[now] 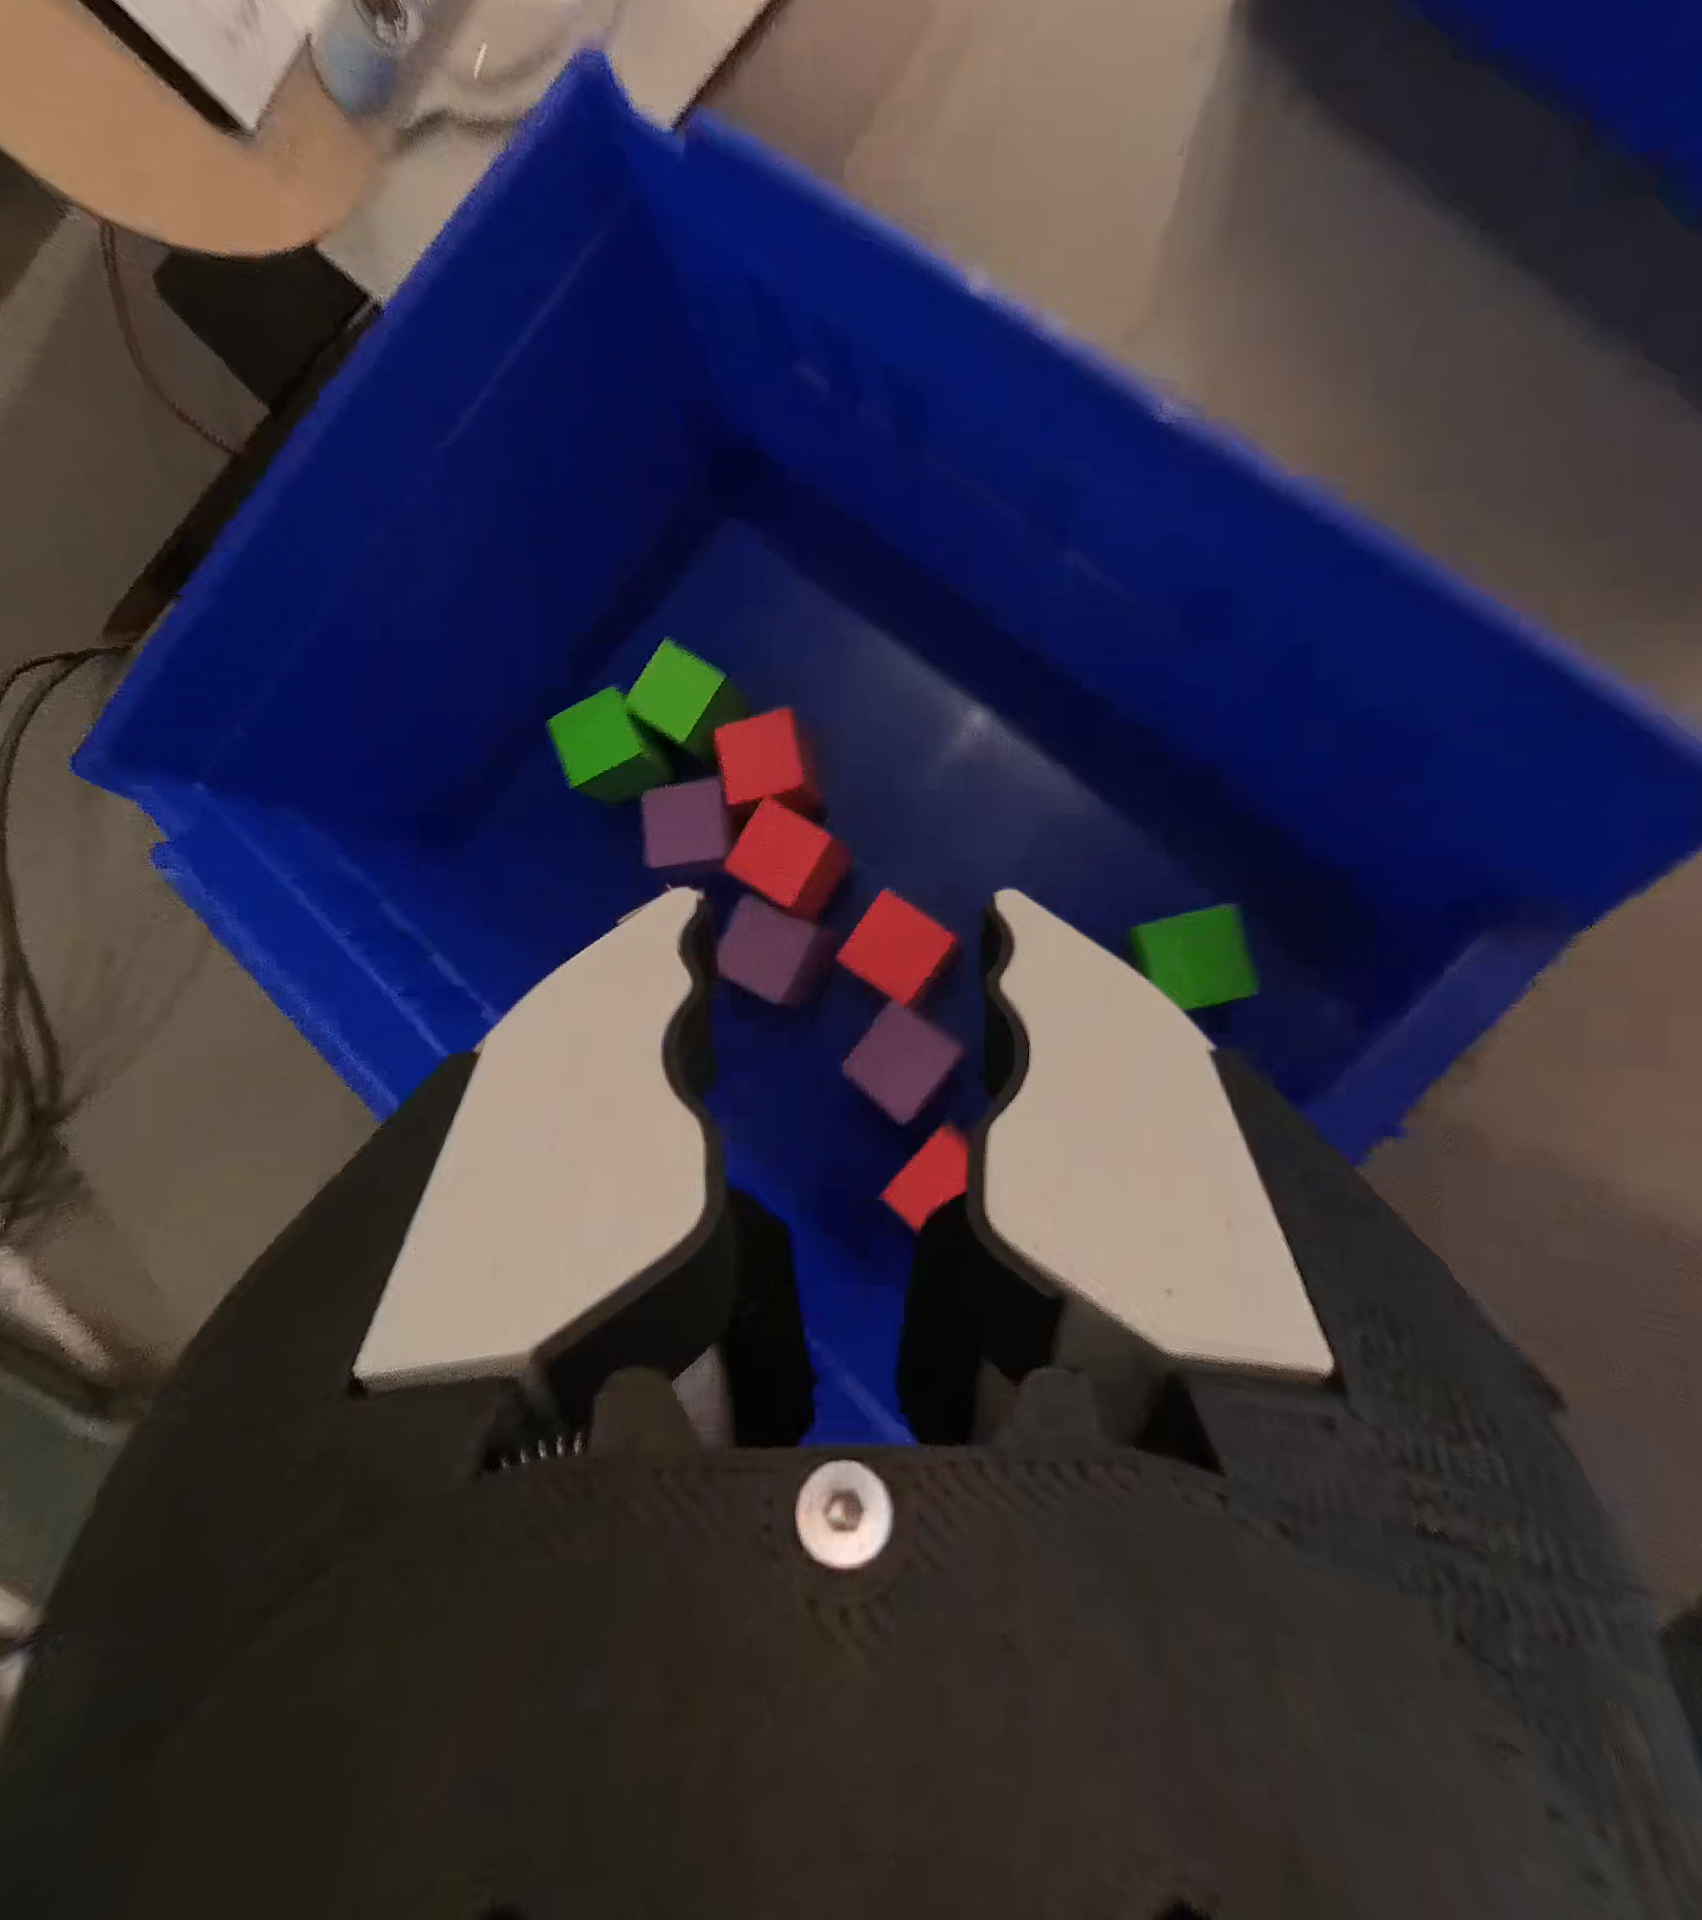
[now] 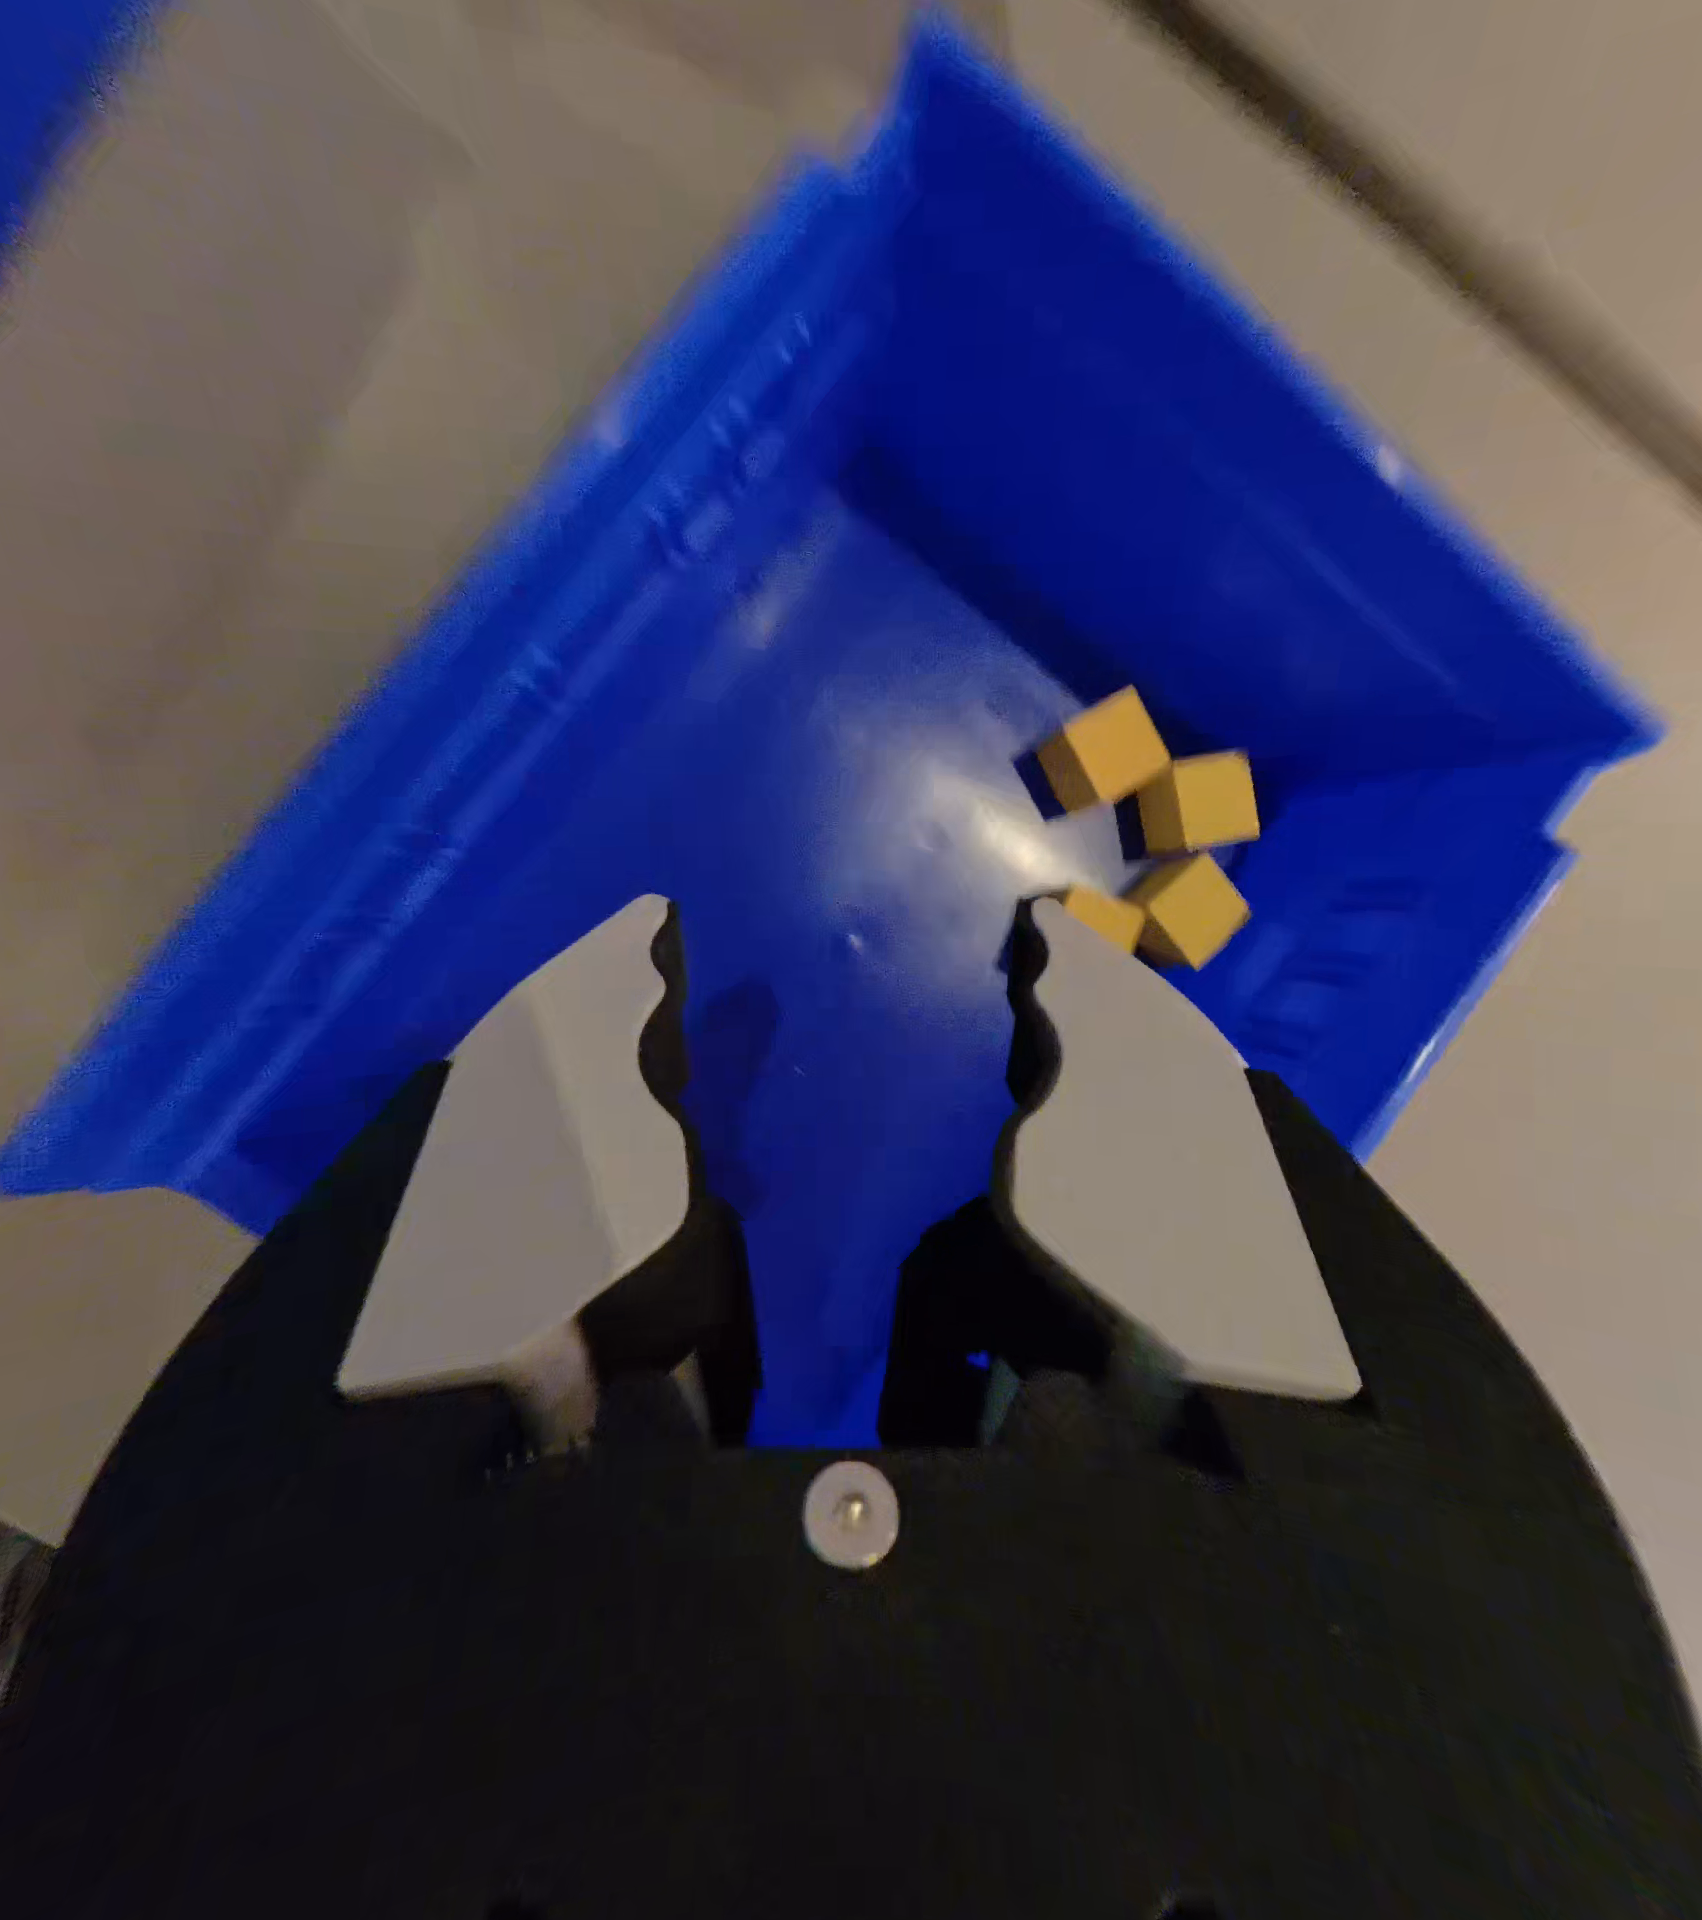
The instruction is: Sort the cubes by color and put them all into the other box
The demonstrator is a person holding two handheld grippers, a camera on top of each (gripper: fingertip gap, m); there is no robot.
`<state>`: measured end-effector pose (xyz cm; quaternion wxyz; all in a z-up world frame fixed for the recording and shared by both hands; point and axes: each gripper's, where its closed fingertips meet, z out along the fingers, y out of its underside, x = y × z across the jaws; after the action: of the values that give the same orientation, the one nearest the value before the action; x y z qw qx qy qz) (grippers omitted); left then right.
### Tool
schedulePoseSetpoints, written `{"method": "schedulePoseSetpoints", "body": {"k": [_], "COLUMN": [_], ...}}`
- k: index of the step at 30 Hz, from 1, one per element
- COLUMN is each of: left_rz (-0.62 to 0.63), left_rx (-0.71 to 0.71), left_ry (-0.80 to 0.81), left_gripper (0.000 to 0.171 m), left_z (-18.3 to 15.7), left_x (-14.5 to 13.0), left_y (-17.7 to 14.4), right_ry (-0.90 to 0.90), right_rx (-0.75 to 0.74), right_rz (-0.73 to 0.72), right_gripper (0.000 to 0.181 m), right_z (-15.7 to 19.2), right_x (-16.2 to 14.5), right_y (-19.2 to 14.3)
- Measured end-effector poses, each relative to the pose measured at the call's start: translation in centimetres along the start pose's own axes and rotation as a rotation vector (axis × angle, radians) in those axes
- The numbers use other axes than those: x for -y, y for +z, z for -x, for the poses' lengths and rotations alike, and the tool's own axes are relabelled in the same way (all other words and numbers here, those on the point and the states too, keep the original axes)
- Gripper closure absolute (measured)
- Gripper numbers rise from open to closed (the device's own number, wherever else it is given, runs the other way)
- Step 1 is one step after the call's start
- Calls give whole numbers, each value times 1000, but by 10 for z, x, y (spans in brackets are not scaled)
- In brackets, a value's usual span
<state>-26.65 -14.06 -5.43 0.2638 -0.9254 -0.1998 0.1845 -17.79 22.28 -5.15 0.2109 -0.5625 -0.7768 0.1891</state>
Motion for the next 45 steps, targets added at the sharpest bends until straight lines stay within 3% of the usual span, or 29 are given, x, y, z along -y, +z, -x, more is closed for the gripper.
{"method": "schedulePoseSetpoints", "body": {"k": [5, 10, 15, 19, 23, 27, 37, 45], "left_rz": [154, 112, 301, 455, 452, 506, 502, 553], "left_rx": [68, 8, 21, -37, -56, -46, -58, -149], "left_ry": [88, 58, 100, -85, -250, -257, -271, -323], "left_gripper": [119, 119, 121, 119, 119, 119, 121, 139], "left_z": [23, 16, 32, 41, 48, 51, 58, 50], "left_x": [-3, 5, -10, -24, -19, -29, -29, -39], "left_y": [19, 22, 46, 67, 86, 95, 100, 105], "right_ry": [-17, -26, -47, -69, -94, -102, -115, -123], "right_rx": [55, 95, 112, 119, 118, 113, 98, 80], "right_rz": [-279, -350, -390, -421, -448, -452, -485, -512], "right_gripper": [124, 125, 126, 126, 128, 128, 128, 129], "right_z": [42, 61, 67, 75, 80, 79, 76, 77], "right_x": [27, 25, 32, 40, 46, 45, 46, 49], "right_y": [-46, -56, -57, -59, -61, -61, -68, -75]}}
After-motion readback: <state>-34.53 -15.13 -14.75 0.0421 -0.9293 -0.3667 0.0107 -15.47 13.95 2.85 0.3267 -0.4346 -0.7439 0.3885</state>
